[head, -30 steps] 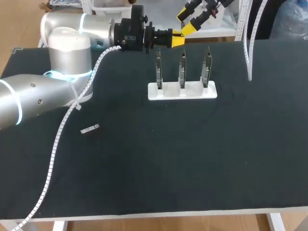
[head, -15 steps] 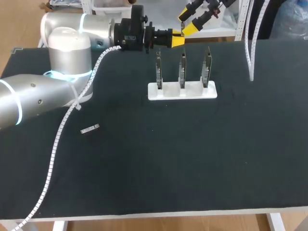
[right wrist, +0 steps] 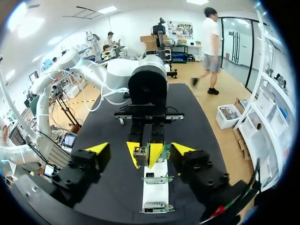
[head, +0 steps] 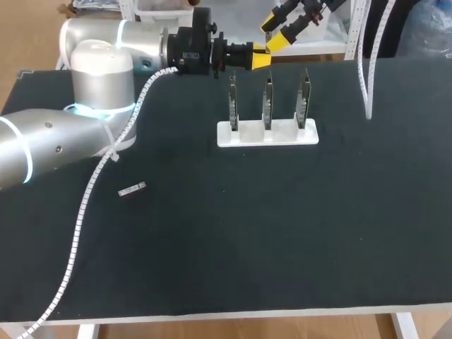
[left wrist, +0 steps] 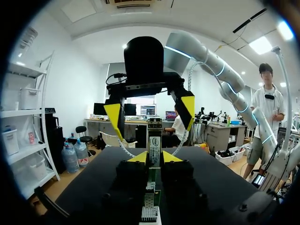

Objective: Pick up the optical module with the left hand, and insert it into the network port with the right hand.

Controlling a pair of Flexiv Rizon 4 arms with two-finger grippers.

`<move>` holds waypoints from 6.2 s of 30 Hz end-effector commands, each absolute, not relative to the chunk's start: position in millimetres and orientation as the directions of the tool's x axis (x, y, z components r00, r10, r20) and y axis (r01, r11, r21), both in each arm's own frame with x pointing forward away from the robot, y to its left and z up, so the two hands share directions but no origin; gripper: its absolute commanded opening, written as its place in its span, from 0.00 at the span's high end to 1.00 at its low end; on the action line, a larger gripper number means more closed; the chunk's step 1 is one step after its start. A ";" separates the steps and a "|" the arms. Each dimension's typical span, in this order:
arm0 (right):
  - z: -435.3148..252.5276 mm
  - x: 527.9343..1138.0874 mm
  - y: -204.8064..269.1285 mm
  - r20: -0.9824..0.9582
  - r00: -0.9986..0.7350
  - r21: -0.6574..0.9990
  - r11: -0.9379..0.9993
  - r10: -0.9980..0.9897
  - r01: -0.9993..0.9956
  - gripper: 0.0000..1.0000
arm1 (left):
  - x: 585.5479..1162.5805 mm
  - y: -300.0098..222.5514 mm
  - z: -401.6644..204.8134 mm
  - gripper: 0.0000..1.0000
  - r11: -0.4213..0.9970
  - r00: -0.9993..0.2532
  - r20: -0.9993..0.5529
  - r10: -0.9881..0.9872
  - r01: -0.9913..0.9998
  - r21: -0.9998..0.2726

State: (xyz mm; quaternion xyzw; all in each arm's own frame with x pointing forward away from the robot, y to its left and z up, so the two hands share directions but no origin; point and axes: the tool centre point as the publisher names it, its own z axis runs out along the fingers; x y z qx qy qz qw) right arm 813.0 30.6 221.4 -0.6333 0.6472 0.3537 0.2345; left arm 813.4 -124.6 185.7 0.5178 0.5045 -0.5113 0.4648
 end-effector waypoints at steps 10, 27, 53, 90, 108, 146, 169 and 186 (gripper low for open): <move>221.0 818.9 28.8 -0.748 -0.091 0.202 -0.095 -0.657 -0.975 1.00 | 809.9 -124.2 185.8 1.00 -0.050 -0.029 -0.999 0.046 0.998 -0.032; 219.3 817.0 27.9 -0.751 -0.100 0.208 -0.090 -0.653 -0.974 1.00 | 809.9 -124.2 185.8 1.00 -0.050 -0.029 -0.999 0.046 0.998 -0.032; 220.4 819.8 30.5 -0.755 -0.090 0.203 -0.101 -0.649 -0.974 1.00 | 809.8 -120.7 185.7 0.00 -0.048 -0.027 -0.997 0.076 0.998 -0.031; 219.5 821.7 31.6 -0.770 -0.088 0.195 -0.102 -0.632 -0.975 1.00 | 805.5 -62.3 184.9 0.00 0.004 -0.035 -0.932 0.361 0.999 -0.036; 218.9 823.6 32.3 -0.770 -0.090 0.197 -0.101 -0.631 -0.975 1.00 | 801.4 -53.9 181.1 0.00 0.004 -0.043 -0.892 0.450 0.999 -0.046; 220.0 822.4 30.8 -0.769 -0.085 0.193 -0.104 -0.634 -0.976 1.00 | 796.8 -52.3 176.6 0.00 0.006 -0.036 -0.859 0.511 0.999 -0.039; 221.3 824.7 28.4 -0.767 -0.085 0.188 -0.097 -0.636 -0.977 1.00 | 796.9 -55.3 175.4 0.00 -0.012 -0.028 -0.863 0.504 0.999 -0.040; 214.7 819.9 25.2 -0.759 -0.119 0.167 -0.014 -0.640 -0.986 1.00 | 796.9 -55.3 175.4 0.00 -0.012 -0.028 -0.863 0.504 0.999 -0.040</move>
